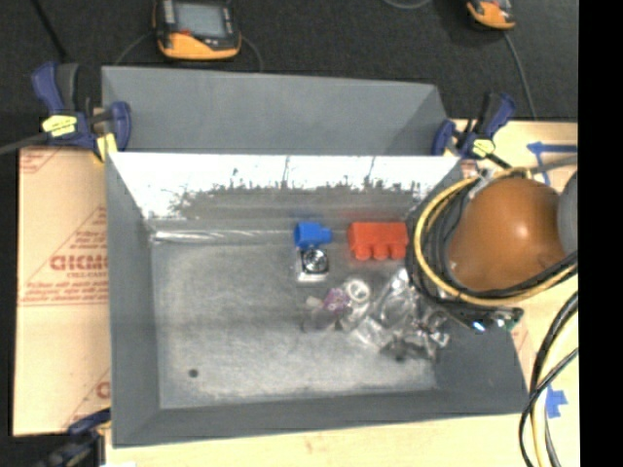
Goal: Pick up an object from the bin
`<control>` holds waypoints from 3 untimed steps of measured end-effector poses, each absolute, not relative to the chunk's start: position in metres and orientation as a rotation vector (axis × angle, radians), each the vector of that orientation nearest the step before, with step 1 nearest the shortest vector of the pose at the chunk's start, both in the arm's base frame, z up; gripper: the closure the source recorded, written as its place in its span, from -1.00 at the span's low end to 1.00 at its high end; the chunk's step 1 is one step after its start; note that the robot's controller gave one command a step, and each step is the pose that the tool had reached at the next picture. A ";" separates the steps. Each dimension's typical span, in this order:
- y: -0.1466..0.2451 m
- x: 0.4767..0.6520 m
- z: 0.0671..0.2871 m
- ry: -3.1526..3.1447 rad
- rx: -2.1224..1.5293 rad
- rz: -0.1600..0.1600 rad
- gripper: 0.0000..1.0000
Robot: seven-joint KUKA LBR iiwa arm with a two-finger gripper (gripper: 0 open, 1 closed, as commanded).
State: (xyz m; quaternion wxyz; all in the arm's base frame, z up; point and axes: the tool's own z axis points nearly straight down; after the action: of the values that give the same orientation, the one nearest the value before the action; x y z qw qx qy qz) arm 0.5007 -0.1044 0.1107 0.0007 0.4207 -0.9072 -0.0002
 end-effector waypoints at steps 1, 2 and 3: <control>-0.104 0.501 0.112 -2.851 1.321 0.000 -1.00; -0.099 0.564 0.154 -2.871 1.295 0.007 -1.00; -0.101 0.587 0.079 -2.914 1.186 -0.002 -1.00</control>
Offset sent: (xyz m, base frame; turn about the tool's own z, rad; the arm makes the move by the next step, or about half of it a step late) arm 0.0000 0.0000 0.0000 0.0000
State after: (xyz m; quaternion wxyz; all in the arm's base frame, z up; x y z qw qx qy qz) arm 0.5873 -0.1010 0.0788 -0.0022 0.3771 -0.9262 -0.0007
